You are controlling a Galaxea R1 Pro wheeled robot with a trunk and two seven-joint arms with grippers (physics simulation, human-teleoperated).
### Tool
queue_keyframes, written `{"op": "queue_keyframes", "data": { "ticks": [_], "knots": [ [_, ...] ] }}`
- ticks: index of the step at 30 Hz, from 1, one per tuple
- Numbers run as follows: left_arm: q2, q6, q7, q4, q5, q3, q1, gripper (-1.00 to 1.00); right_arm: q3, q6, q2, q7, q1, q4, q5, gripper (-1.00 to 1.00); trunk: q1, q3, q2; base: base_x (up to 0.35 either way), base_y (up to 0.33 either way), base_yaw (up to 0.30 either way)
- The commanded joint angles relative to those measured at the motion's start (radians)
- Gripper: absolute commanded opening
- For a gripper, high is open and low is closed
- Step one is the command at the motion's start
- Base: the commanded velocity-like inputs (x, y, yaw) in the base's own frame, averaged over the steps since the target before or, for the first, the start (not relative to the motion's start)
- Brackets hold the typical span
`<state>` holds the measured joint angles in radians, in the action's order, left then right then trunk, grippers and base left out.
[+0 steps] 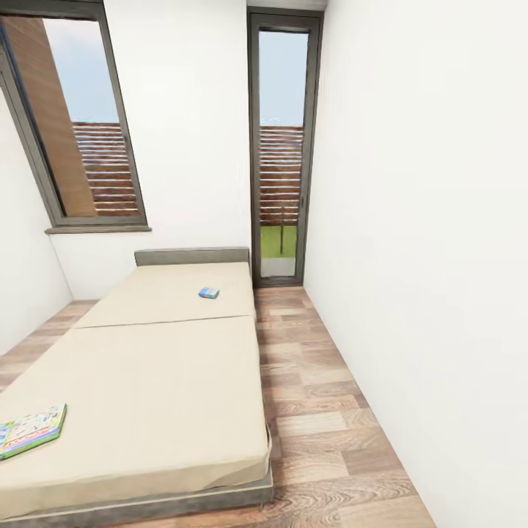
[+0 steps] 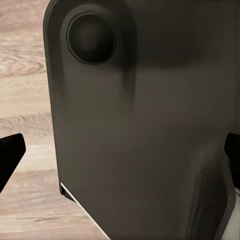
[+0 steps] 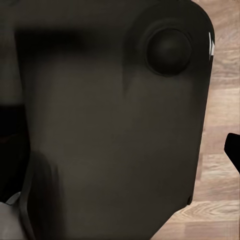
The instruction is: Put all the toys in the child's room - the three board games (two on the bed and one on the table), the two jigsaw puzzles on the table, and the tennis ball on the table - inside the toy box on the table in the child's room.
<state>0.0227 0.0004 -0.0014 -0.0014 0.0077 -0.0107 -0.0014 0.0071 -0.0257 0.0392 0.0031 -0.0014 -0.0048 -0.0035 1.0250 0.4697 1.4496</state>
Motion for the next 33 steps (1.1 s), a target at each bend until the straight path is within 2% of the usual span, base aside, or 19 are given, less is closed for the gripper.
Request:
{"op": "queue_keyframes", "data": {
  "ticks": [1,4,11,28,33],
  "knots": [
    [0.0,0.0,0.0,0.0,0.001,-0.001,0.0,1.0,0.001,-0.003,0.0,0.001,0.0,0.0,0.001,1.0,0.0,0.001,0.0,0.0,0.0,0.144],
    [0.0,0.001,0.0,0.0,0.002,-0.001,0.0,1.0,0.004,-0.002,0.007,0.001,0.0,0.0,0.004,1.0,0.0,0.001,0.0,0.0,0.0,0.212],
    [0.001,0.002,-0.001,0.0,0.003,-0.001,0.0,1.0,0.005,0.0,0.015,-0.001,0.0,0.0,0.005,1.0,-0.027,-0.021,-0.049,0.0,0.0,0.262],
    [0.0,0.002,0.0,0.0,0.003,-0.002,0.0,1.0,0.004,-0.004,0.013,-0.002,0.0,0.0,0.003,1.0,-0.092,-0.074,-0.168,0.0,0.0,0.276],
    [-0.003,0.001,0.0,0.0,0.003,-0.002,0.0,1.0,0.003,-0.005,0.01,-0.002,0.0,0.0,-0.003,1.0,-0.111,-0.09,-0.203,0.0,0.0,0.135]
  ]
}}
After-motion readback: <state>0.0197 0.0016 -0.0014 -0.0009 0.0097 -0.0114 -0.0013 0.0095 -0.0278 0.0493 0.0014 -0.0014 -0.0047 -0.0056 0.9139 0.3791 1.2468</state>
